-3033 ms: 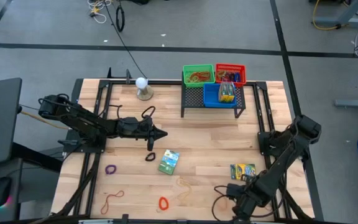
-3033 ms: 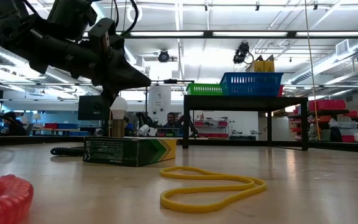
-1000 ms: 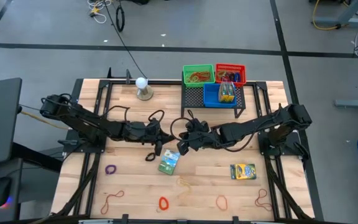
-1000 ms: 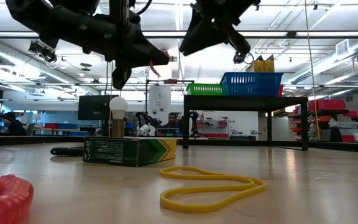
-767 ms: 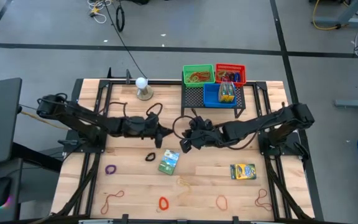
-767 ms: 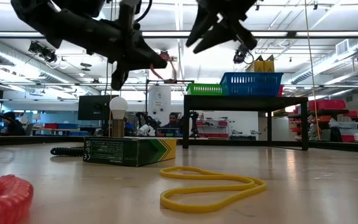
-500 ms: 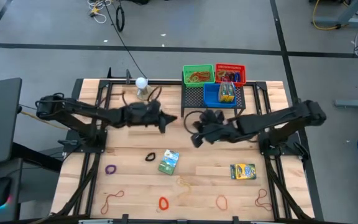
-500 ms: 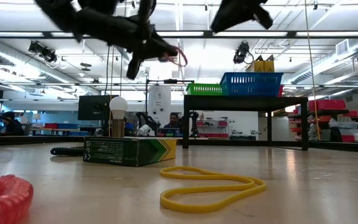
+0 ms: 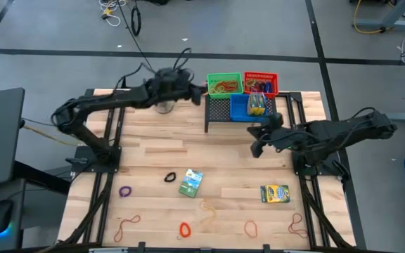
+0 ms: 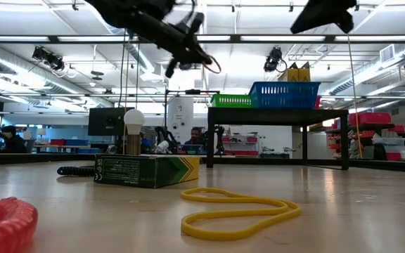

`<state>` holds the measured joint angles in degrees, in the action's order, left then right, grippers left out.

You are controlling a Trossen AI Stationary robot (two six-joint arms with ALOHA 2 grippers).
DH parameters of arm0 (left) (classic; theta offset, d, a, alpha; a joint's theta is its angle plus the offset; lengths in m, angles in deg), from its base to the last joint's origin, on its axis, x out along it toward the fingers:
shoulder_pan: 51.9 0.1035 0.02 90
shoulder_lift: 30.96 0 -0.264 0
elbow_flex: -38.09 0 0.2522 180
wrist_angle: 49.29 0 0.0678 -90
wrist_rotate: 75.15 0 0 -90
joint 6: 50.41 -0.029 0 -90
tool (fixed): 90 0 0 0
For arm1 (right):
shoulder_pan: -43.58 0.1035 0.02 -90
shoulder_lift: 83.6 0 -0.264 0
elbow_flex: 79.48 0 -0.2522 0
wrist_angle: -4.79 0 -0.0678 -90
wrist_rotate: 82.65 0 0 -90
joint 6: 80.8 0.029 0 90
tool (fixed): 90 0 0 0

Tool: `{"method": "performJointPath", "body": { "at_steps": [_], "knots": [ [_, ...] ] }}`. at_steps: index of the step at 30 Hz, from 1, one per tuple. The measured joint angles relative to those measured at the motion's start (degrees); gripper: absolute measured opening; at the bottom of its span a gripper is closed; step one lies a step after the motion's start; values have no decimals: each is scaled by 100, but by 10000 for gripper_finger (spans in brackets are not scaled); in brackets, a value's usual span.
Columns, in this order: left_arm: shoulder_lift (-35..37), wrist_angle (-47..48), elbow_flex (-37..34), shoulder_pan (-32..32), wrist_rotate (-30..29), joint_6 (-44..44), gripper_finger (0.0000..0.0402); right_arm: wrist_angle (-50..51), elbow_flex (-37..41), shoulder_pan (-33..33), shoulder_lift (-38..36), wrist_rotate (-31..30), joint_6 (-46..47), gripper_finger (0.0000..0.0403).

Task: Pick & Place Office Desk Supplies
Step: Put the orange rubber band into the green bin

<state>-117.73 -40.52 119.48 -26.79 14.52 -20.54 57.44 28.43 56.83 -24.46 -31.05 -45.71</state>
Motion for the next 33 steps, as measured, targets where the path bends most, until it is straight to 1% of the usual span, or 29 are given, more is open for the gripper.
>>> {"method": "performJointPath", "body": {
  "at_steps": [5,8,12,16,19,24,28,31,33],
  "knots": [
    [-1052,126,1064,251,241,39,4,-102,416,0,-651,-60,-61,6],
    [-1612,448,1775,349,249,73,4,-153,571,0,-890,-95,-170,4],
    [-2308,1204,2653,434,272,11,8,-187,656,0,-1057,-152,-384,9],
    [-2806,1870,3302,426,264,53,28,-206,660,0,-1061,-148,-567,6],
    [-2971,2173,3600,383,86,55,55,-223,660,0,-1059,-148,-588,4],
    [-2980,2427,3829,374,18,-58,113,-229,660,0,-1050,-159,-734,10],
    [-2983,2868,4194,374,-155,-396,155,-229,660,0,-1050,-164,-906,10],
    [-2974,3222,4472,374,-311,-713,174,-229,660,0,-1050,-233,-970,6],
    [-2975,3617,4667,374,-370,-828,179,-229,660,0,-1050,-320,-1038,6]
  ]
}}
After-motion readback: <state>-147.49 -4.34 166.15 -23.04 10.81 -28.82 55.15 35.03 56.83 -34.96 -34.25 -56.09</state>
